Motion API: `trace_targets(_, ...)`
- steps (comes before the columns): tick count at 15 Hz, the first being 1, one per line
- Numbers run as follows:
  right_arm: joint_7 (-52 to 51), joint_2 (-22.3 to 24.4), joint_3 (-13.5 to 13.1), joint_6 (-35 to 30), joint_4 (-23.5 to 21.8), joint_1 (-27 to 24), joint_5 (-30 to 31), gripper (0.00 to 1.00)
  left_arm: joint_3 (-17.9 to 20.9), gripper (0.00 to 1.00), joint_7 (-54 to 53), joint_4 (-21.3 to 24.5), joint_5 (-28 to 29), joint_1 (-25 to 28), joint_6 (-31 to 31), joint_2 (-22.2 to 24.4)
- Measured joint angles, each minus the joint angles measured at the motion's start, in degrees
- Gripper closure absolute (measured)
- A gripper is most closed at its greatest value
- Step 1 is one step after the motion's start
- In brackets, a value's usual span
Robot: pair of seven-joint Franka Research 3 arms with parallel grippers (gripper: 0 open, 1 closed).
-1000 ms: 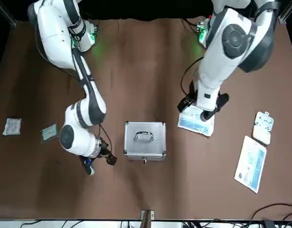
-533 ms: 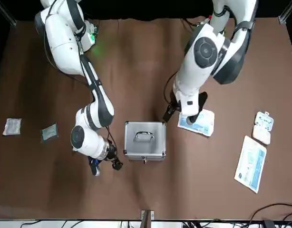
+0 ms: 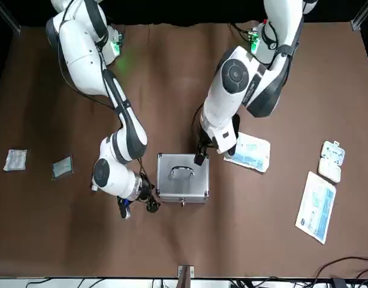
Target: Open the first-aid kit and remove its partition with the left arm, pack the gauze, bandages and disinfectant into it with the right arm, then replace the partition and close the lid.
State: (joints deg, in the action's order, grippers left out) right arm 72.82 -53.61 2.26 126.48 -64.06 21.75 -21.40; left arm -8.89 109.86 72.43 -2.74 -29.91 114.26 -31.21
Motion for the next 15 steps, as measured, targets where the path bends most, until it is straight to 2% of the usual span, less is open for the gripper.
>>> trace_targets(4, 0.13, -0.56, 0.28, -1.54, 0.02, 0.00, -0.26, 0.21, 6.44, 0.01, 7.62, -1.69, 0.00, -5.84, 5.08, -2.45)
trace_targets(10, 0.25, -0.63, 0.30, -2.97, 0.21, -0.21, -0.30, 0.25, 6.68, 0.00, 8.67, -1.87, 0.00, -6.79, 7.53, -5.43)
trace_targets(15, 0.43, -0.75, 0.34, -3.00, 0.33, -0.37, -1.57, 0.28, 6.76, 0.00, 8.74, -1.90, 0.00, -7.69, 11.97, -7.16)
